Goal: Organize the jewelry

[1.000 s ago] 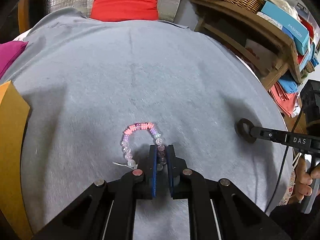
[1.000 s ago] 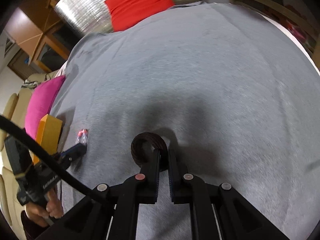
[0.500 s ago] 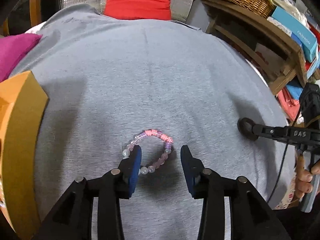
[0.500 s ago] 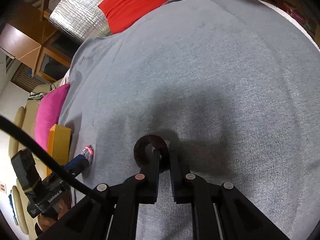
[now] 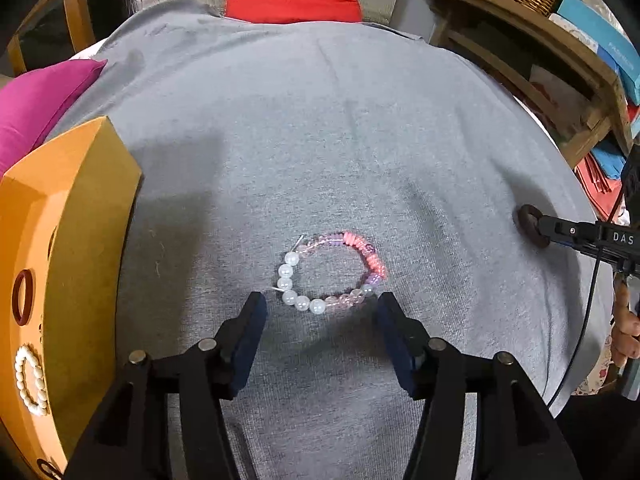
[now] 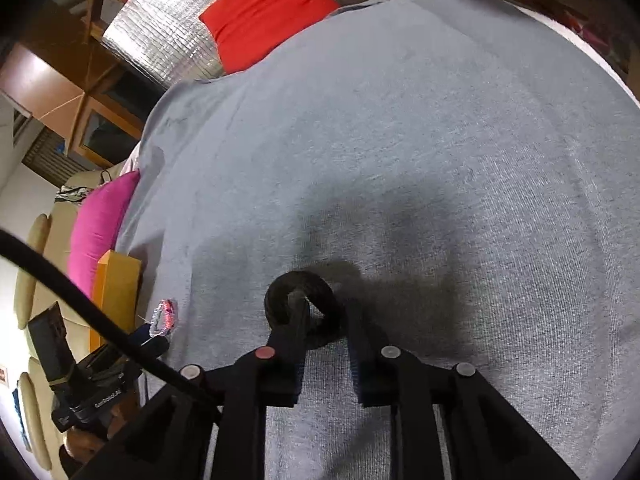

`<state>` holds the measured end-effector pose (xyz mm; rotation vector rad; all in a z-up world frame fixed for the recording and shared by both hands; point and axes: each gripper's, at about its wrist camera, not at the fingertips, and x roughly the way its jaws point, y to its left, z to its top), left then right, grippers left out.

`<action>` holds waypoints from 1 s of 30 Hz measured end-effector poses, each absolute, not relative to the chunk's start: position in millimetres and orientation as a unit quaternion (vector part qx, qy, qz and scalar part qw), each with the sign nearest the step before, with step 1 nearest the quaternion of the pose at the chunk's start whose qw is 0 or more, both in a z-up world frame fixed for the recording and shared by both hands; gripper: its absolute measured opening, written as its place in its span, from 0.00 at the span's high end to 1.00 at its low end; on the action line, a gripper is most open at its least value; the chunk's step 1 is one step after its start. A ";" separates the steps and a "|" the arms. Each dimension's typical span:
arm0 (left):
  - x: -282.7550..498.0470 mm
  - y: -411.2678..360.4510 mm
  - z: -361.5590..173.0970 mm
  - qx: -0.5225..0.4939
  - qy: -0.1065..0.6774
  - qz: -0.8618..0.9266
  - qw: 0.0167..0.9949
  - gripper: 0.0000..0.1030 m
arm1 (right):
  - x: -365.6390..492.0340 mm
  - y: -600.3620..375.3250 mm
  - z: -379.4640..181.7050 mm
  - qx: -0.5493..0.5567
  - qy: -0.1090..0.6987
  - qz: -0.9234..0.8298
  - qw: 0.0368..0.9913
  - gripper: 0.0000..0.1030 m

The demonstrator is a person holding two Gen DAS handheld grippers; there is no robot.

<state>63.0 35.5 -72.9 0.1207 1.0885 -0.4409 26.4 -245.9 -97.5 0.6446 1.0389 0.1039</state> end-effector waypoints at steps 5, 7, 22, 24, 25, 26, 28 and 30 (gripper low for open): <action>68.7 41.3 -71.6 0.047 0.510 -0.203 0.835 0.43 | 30.1 -235.9 -96.7 0.274 0.474 0.041 0.836 0.83; 74.1 40.5 -70.9 0.036 0.511 -0.198 0.835 0.43 | 30.1 -231.9 -94.8 0.260 0.468 0.038 0.844 0.85; 77.0 16.5 -71.1 0.016 0.498 -0.233 0.835 0.62 | 33.9 -225.5 -100.1 0.276 0.474 0.074 0.833 0.86; 78.5 18.4 -70.4 0.013 0.498 -0.238 0.834 0.62 | 34.3 -224.4 -100.0 0.273 0.474 0.072 0.834 0.86; 77.2 19.5 -70.3 0.013 0.497 -0.241 0.833 0.62 | 34.8 -223.9 -100.0 0.273 0.474 0.072 0.834 0.85; 77.6 19.5 -70.1 0.014 0.497 -0.248 0.831 0.62 | 35.6 -223.8 -100.0 0.275 0.474 0.072 0.834 0.85; 71.9 16.9 -70.7 0.024 0.501 -0.257 0.826 0.62 | 36.0 -224.6 -100.5 0.279 0.474 0.073 0.832 0.85; 75.5 18.1 -72.0 0.028 0.503 -0.254 0.826 0.62 | 35.9 -224.6 -100.8 0.281 0.473 0.073 0.832 0.85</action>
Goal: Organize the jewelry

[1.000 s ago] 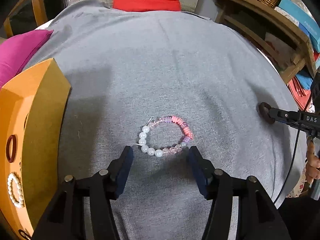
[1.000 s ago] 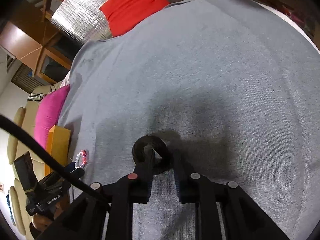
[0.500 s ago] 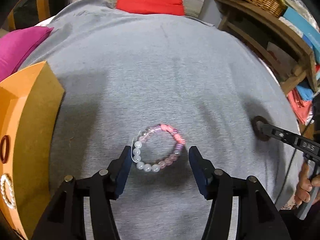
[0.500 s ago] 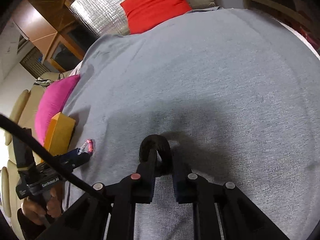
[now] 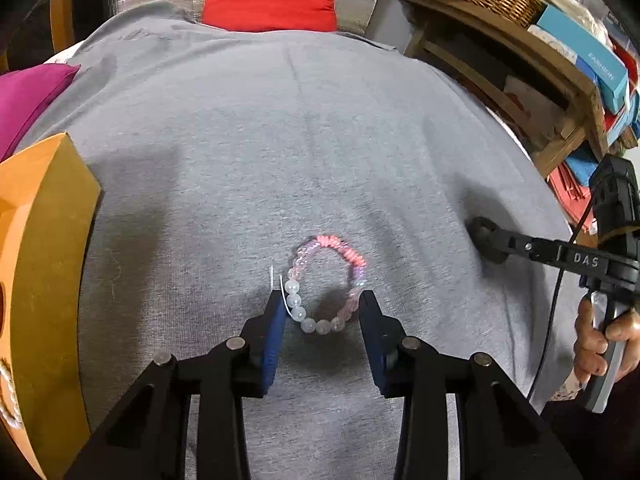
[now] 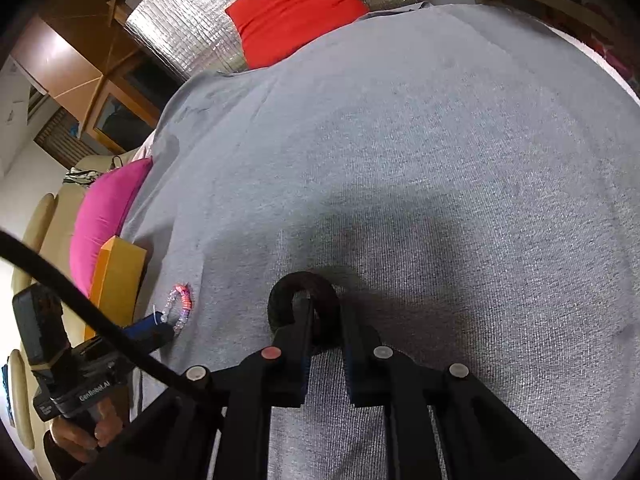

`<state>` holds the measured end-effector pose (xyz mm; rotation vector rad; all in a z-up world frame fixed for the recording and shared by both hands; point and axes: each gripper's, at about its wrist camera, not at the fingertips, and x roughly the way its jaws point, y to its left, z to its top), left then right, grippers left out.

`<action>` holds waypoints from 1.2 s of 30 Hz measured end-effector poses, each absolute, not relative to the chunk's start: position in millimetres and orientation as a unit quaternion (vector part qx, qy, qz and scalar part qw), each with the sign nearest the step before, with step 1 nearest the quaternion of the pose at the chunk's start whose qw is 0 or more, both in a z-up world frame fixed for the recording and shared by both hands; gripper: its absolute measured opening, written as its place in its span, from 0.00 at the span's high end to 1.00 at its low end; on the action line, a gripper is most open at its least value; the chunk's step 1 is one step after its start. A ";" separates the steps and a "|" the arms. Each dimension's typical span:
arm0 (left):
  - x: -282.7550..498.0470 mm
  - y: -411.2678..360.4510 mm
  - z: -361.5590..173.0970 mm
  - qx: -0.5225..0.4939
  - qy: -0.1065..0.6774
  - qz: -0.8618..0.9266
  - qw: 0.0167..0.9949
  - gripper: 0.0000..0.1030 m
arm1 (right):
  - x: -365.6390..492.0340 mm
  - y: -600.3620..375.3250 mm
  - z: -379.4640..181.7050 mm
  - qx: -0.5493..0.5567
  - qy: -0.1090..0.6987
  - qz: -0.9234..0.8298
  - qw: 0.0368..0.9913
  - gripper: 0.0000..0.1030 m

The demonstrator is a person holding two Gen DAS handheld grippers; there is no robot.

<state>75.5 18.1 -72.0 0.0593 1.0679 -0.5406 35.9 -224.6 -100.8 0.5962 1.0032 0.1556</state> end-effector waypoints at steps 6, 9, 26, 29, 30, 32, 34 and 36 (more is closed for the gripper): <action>91.7 27.7 -74.2 0.008 0.507 -0.238 0.828 0.62 | 35.4 -224.0 -101.4 0.282 0.473 0.073 0.832 0.85; 96.0 24.8 -75.6 0.007 0.506 -0.234 0.830 0.62 | 35.1 -223.4 -101.5 0.280 0.472 0.072 0.833 0.85; 83.6 -6.3 -76.3 0.061 0.483 -0.239 0.840 0.93 | 35.0 -213.9 -95.6 0.239 0.465 0.064 0.850 0.87; 81.7 2.3 -71.2 0.055 0.475 -0.242 0.844 0.93 | 33.8 -208.4 -89.0 0.225 0.454 0.072 0.859 0.88; 81.2 3.4 -70.1 0.054 0.473 -0.242 0.846 0.93 | 33.1 -206.6 -86.1 0.224 0.449 0.076 0.862 0.88; 80.5 7.1 -66.5 0.050 0.469 -0.239 0.849 0.93 | 31.5 -205.0 -82.3 0.225 0.441 0.083 0.865 0.88; 80.5 13.6 -62.2 0.043 0.465 -0.234 0.853 0.93 | 30.6 -203.8 -79.0 0.225 0.432 0.089 0.869 0.88; 79.8 18.3 -59.8 0.038 0.462 -0.232 0.855 0.93 | 30.2 -203.3 -77.8 0.224 0.431 0.091 0.869 0.88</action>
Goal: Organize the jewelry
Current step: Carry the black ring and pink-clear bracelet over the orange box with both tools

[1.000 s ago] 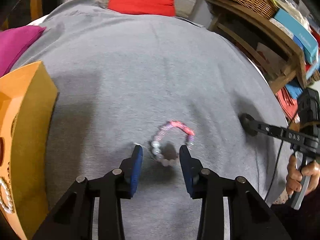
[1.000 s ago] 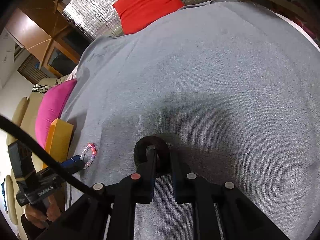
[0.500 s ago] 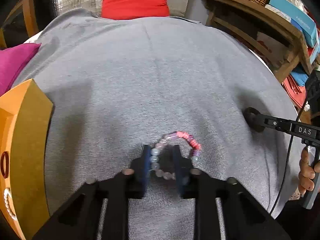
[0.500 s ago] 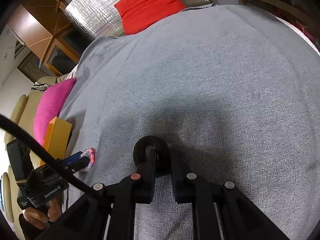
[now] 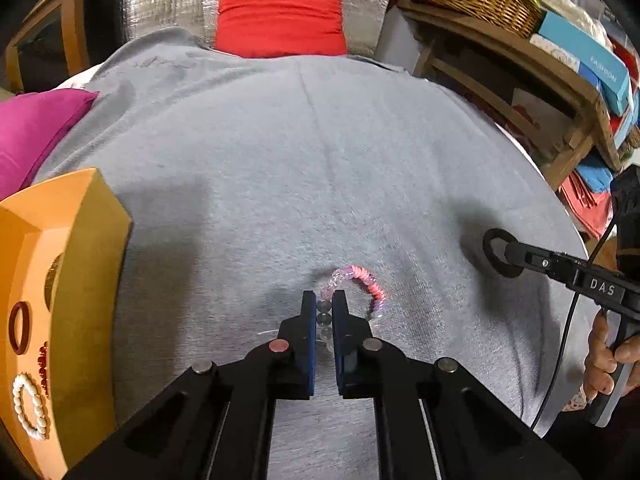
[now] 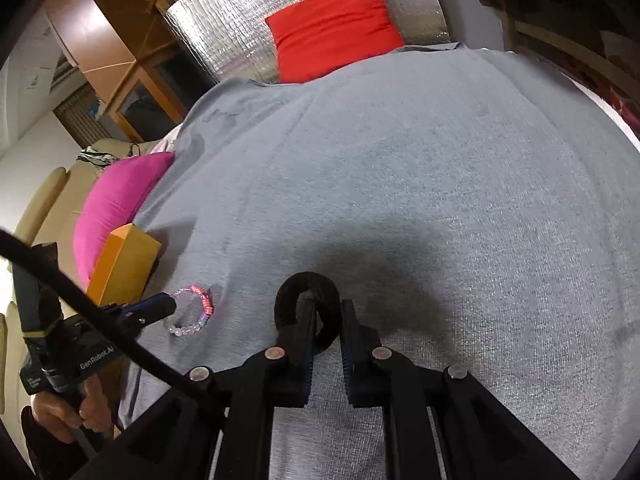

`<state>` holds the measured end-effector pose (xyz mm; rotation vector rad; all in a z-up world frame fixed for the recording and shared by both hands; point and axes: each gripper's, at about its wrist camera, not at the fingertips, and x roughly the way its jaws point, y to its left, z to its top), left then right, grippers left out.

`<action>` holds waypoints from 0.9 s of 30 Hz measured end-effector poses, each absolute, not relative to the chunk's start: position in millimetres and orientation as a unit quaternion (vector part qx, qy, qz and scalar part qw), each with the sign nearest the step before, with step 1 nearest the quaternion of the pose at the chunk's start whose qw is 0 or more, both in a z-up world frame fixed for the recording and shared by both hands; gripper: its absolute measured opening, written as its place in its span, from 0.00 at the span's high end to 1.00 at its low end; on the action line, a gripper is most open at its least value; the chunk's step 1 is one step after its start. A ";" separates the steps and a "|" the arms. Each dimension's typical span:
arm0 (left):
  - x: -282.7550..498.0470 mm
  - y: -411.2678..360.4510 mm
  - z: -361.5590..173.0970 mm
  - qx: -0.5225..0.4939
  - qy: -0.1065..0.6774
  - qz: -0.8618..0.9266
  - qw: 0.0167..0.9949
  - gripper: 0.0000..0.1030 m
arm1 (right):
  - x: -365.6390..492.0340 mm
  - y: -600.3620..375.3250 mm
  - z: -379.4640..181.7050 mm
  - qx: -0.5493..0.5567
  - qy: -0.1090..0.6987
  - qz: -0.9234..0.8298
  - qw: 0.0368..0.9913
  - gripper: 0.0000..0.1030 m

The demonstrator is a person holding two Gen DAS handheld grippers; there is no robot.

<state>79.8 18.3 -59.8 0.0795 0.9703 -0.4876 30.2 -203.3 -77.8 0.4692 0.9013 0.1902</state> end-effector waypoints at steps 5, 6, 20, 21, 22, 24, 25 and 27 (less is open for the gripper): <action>80.0 21.5 -56.2 0.030 0.458 -0.229 0.858 0.93 | 31.4 -201.3 -80.0 0.224 0.435 0.092 0.867 0.88; 80.2 21.6 -56.2 0.032 0.458 -0.229 0.858 0.93 | 31.8 -199.4 -80.6 0.222 0.436 0.091 0.867 0.88; 87.1 13.2 -79.8 0.072 0.491 -0.210 0.843 0.82 | 38.9 -194.8 -95.3 0.222 0.463 0.086 0.854 0.87; 87.3 13.7 -80.5 0.066 0.489 -0.210 0.844 0.82 | 38.8 -194.3 -95.3 0.221 0.463 0.086 0.854 0.87; 87.7 13.0 -81.4 0.065 0.488 -0.211 0.844 0.82 | 38.8 -193.8 -95.4 0.219 0.462 0.086 0.855 0.87; 86.3 7.7 -81.5 0.071 0.481 -0.220 0.846 0.93 | 38.4 -194.5 -95.5 0.218 0.463 0.086 0.855 0.87; 85.1 6.1 -81.2 0.070 0.479 -0.223 0.846 0.93 | 38.5 -194.9 -95.5 0.218 0.463 0.086 0.855 0.87; 82.8 5.9 -77.9 0.060 0.474 -0.228 0.849 0.93 | 37.8 -195.2 -95.0 0.219 0.461 0.086 0.855 0.87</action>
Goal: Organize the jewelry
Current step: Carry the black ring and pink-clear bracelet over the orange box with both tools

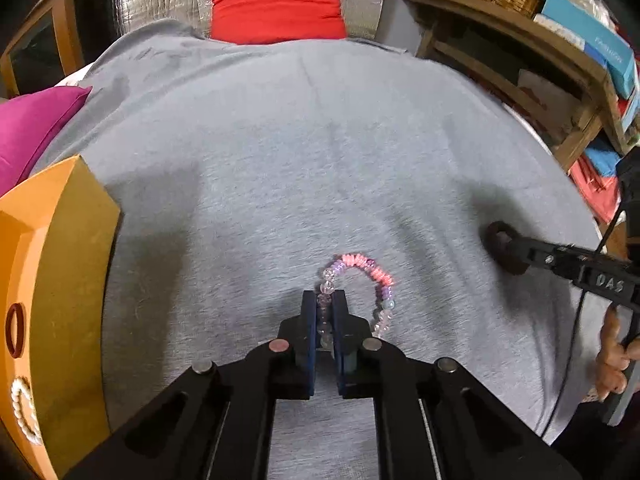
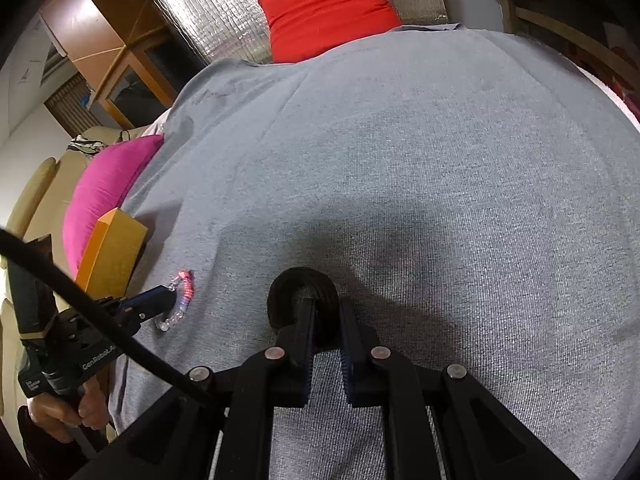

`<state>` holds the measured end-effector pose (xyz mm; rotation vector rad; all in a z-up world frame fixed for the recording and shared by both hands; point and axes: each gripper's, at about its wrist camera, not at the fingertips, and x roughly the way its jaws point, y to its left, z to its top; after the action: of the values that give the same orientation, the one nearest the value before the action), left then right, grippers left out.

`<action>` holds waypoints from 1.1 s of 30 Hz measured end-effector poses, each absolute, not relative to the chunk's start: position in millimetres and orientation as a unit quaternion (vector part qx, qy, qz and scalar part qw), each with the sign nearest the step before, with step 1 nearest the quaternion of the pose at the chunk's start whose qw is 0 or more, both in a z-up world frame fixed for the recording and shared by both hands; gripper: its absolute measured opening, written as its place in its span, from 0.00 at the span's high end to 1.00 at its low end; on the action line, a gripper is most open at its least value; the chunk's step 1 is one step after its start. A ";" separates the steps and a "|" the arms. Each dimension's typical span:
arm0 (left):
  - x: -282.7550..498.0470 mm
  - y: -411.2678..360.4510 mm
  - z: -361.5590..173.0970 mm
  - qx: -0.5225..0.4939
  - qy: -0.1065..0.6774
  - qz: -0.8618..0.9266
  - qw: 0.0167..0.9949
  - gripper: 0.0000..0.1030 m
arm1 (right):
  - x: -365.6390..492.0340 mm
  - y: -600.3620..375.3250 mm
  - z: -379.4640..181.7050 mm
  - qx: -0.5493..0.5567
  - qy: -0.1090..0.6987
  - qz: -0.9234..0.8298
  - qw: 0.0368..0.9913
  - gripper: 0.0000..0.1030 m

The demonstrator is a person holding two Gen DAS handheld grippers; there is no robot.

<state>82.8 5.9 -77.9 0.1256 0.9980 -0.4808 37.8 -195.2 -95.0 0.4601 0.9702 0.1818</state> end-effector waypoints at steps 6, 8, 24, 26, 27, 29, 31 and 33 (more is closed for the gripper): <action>77.0 15.0 -51.2 0.034 0.432 -0.231 0.871 0.93 | 33.1 -191.5 -86.0 0.209 0.442 0.097 0.867 0.88; 73.9 19.3 -44.1 0.030 0.422 -0.234 0.876 0.93 | 31.5 -190.0 -81.0 0.208 0.432 0.106 0.871 0.88; 65.1 65.7 8.9 -0.049 0.361 -0.234 0.901 0.93 | 29.9 -174.7 -67.9 0.208 0.411 0.129 0.878 0.88; 65.0 76.1 20.3 -0.067 0.348 -0.229 0.907 0.93 | 29.9 -173.7 -65.9 0.214 0.409 0.134 0.877 0.88; 64.2 82.2 25.3 -0.076 0.342 -0.225 0.909 0.93 | 29.6 -172.1 -64.1 0.213 0.408 0.135 0.878 0.88; 61.3 94.7 34.2 -0.089 0.331 -0.216 0.914 0.93 | 29.9 -166.7 -59.5 0.214 0.404 0.142 0.878 0.88; 58.9 105.6 40.6 -0.095 0.324 -0.207 0.918 0.93 | 29.4 -161.3 -54.6 0.211 0.400 0.150 0.879 0.88; 55.0 120.4 47.0 -0.098 0.318 -0.195 0.923 0.93 | 29.1 -152.3 -47.4 0.211 0.392 0.160 0.881 0.88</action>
<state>55.0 120.4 47.0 -0.2003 0.6521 -0.4004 29.1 -152.3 -47.4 0.4387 0.8175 0.3331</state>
